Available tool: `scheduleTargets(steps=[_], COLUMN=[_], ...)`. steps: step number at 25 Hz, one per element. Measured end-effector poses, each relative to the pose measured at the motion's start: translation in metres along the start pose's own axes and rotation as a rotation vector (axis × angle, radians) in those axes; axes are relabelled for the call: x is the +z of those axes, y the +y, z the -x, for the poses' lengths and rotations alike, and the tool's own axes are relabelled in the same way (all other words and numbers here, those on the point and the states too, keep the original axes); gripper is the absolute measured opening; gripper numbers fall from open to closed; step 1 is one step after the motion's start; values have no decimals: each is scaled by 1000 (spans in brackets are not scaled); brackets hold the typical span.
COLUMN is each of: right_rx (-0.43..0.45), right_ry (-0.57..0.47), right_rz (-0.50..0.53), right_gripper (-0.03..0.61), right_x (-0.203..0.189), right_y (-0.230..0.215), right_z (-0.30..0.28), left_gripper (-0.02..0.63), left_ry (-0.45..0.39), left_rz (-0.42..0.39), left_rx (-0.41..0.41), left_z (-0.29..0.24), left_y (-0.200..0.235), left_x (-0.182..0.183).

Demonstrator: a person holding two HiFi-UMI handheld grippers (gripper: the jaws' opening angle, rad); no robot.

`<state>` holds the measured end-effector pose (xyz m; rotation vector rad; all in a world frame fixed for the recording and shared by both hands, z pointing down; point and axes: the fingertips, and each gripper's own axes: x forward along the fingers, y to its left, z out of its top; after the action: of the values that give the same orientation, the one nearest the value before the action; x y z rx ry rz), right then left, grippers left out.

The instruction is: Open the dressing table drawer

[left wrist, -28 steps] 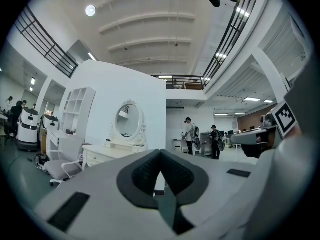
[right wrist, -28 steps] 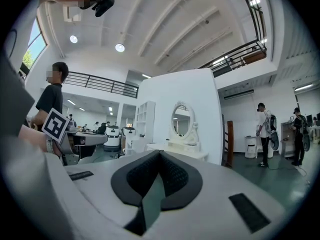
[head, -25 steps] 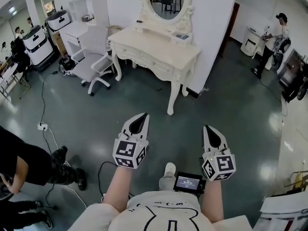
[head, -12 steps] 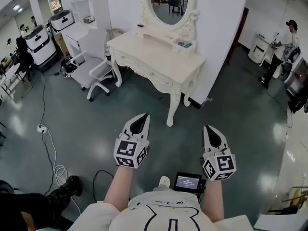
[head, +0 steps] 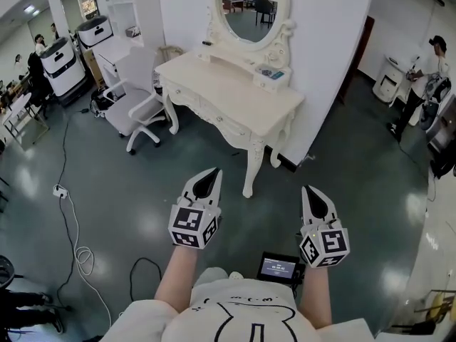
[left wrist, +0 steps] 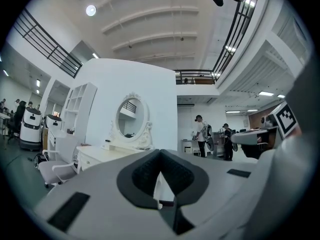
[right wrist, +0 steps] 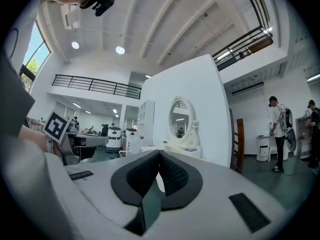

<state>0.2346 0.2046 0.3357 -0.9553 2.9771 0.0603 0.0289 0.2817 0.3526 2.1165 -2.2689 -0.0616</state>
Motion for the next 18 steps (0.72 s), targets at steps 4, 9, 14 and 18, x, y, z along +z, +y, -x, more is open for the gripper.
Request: scheduleTargets(steps=[4, 9, 14, 18], right_rx=[-3, -10, -69, -110], right_ry=[-1, 3, 6, -3], right_rz=[-10, -14, -19, -12], right_gripper=[25, 25, 25, 25], right_x=[-5, -12, -15, -11], right_y=[-12, -24, -59, -84], right_z=[-4, -14, -36, -67], left_gripper=[20, 20, 18, 20], left_ry=[5, 4, -7, -16], left_rz=[1, 8, 7, 12], left_rx=[1, -2, -28, -45], left_z=[-12, -40, -88, -130], left_y=[-2, 7, 19, 35], left_x=[-2, -3, 0, 3])
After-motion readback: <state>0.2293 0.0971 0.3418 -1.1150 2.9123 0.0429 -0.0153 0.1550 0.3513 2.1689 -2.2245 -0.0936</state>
